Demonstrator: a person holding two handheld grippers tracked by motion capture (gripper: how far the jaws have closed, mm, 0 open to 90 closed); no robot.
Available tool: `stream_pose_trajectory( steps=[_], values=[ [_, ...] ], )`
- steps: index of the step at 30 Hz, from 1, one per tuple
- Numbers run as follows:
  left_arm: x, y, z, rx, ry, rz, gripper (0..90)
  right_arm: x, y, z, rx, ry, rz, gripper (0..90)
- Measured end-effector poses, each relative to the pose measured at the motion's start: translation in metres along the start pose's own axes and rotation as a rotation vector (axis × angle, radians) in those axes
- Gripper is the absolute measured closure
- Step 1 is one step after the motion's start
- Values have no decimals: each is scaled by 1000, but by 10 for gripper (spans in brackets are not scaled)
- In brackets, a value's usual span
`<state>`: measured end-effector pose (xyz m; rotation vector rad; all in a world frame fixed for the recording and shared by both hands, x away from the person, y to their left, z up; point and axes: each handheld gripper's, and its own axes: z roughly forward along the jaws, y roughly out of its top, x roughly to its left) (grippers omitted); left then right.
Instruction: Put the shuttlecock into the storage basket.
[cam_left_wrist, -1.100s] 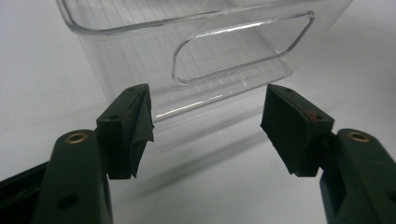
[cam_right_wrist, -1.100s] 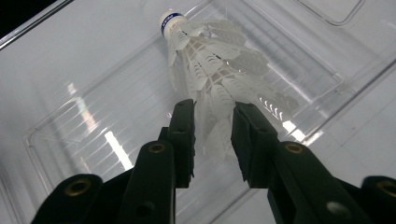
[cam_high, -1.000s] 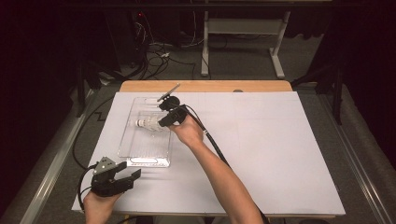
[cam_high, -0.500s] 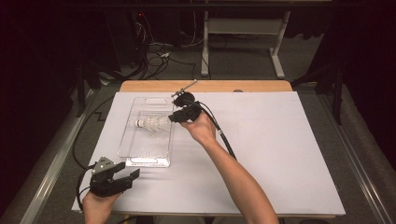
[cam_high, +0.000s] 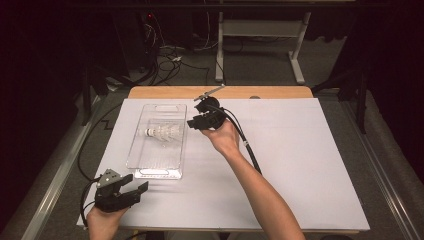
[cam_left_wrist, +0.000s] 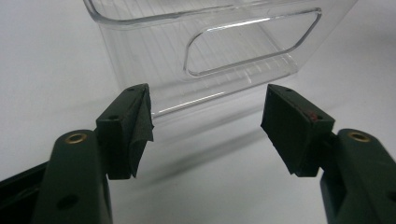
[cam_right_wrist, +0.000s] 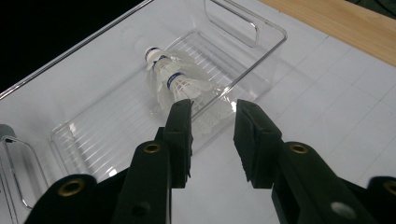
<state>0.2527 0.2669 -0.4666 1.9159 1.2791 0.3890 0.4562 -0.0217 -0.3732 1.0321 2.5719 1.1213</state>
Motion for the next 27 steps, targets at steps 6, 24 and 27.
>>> stream_pose_trajectory(
  steps=[6,24,27],
  values=[
    [1,0,-1,-1,2,-1,341,0,-5,0,-10,2,3,672],
    [3,-2,-4,-12,15,-15,341,-14,-22,-16,-35,-19,54,667],
    [3,-2,-4,-12,13,-15,341,-16,-25,-17,-35,-21,61,666]
  ],
)
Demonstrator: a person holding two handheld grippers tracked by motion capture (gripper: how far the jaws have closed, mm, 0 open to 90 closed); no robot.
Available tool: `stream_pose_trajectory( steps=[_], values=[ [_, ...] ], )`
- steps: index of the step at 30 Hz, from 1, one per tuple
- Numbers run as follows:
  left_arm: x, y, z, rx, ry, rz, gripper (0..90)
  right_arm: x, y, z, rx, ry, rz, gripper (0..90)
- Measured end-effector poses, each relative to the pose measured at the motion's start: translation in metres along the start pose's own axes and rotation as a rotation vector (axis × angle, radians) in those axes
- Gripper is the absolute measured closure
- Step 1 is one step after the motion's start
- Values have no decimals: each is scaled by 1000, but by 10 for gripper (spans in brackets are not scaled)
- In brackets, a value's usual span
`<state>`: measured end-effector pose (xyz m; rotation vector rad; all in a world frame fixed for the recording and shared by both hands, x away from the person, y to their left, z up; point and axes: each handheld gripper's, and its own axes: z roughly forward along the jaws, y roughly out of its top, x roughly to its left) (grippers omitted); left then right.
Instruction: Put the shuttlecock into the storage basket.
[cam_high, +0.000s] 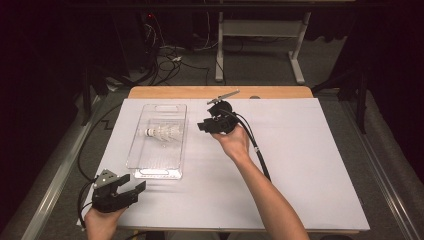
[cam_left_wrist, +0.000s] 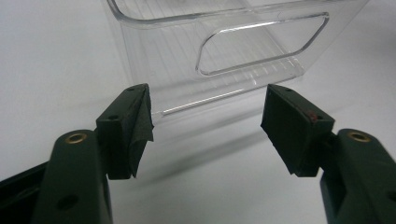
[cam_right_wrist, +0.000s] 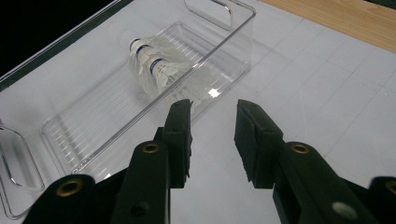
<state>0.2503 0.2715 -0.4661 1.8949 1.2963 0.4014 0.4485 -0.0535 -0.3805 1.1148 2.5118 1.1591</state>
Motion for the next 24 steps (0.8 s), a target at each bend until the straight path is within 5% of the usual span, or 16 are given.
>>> stream_pose_trajectory(
  steps=[24],
  values=[
    [0,-3,-4,-7,16,-13,340,-25,-32,-17,-14,-22,58,661]
  ],
)
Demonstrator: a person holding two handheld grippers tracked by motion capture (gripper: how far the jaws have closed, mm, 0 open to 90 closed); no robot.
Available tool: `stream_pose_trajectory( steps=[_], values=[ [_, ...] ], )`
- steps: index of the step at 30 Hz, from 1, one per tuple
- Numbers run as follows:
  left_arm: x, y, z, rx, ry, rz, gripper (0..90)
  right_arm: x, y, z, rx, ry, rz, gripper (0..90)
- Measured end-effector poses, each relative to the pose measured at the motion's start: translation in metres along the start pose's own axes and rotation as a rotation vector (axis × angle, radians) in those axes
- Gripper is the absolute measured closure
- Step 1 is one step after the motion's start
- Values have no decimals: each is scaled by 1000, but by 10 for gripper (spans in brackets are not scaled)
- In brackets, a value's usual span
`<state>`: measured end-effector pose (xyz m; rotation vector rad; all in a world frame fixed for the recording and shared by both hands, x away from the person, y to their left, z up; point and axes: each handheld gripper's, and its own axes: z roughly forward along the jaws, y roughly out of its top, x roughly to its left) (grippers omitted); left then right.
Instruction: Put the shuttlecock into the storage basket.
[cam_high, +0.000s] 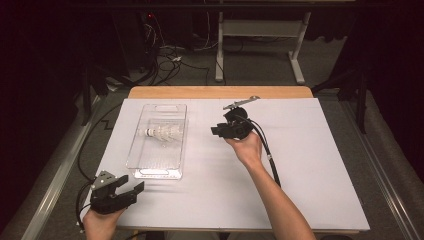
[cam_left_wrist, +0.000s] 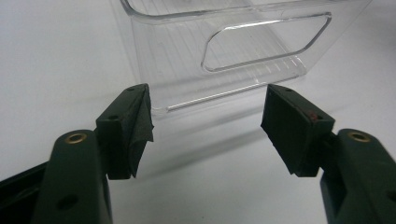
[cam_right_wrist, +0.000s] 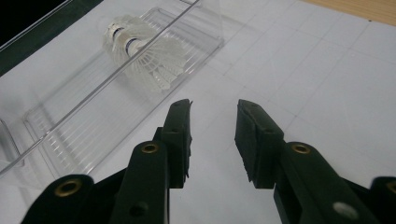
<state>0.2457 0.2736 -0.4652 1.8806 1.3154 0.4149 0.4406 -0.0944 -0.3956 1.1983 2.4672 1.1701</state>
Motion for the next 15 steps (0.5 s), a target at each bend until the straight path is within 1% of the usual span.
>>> stream_pose_trajectory(
  steps=[2,3,4,5,10,12,14,15],
  values=[
    [-1,-1,-2,-8,5,-2,340,-2,-1,-1,4,-3,0,661],
    [-1,-1,-2,-7,6,-1,340,-3,-2,-3,10,-15,1,659],
    [-1,-1,-2,-10,6,-3,340,-6,-4,-6,6,-20,7,658],
    [0,-1,-2,-6,4,-2,340,-6,-4,-6,6,-20,7,658],
    [0,-1,-2,-6,4,-5,340,-11,-8,-16,6,-36,-9,653],
    [0,-1,0,3,2,-7,339,-14,-7,-20,16,-45,-15,649],
    [-1,-1,1,9,3,-7,339,-18,-9,-23,7,-40,-16,649],
    [-1,0,1,7,0,-4,339,-20,-9,-23,16,-43,-17,648]
  ],
)
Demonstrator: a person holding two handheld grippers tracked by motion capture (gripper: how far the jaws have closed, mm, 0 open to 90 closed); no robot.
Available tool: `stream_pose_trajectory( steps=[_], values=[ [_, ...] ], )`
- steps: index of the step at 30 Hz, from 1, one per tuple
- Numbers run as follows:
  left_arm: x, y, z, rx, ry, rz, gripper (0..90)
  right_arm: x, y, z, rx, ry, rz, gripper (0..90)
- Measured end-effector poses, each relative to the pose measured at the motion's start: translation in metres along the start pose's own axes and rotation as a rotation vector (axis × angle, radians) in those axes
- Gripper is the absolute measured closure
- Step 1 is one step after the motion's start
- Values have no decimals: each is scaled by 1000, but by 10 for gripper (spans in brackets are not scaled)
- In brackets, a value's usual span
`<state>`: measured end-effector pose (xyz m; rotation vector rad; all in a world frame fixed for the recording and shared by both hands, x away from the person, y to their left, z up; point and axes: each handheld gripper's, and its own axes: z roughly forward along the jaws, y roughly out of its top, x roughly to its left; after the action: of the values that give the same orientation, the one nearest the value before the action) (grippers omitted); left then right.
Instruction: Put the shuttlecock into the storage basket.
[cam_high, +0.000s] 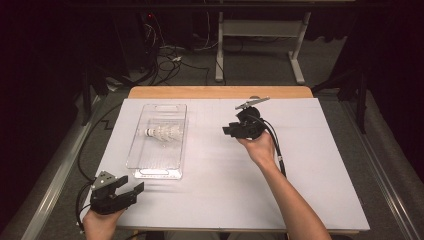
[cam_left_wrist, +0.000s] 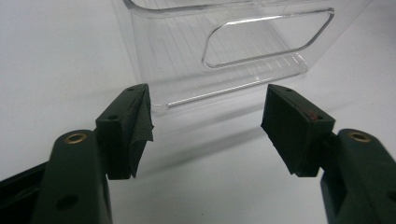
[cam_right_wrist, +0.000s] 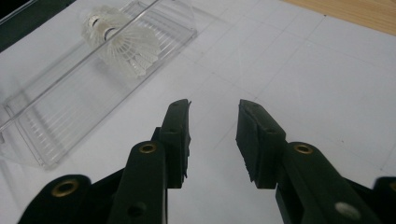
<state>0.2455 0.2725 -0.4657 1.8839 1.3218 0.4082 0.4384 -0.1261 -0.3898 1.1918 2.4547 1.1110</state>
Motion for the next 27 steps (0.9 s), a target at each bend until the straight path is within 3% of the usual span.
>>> stream_pose_trajectory(
  steps=[8,27],
  values=[
    [0,0,-1,-1,1,8,338,-4,-7,-6,-13,6,27,647],
    [0,0,-1,-3,1,10,338,-8,-22,-17,-26,-12,40,643]
  ],
)
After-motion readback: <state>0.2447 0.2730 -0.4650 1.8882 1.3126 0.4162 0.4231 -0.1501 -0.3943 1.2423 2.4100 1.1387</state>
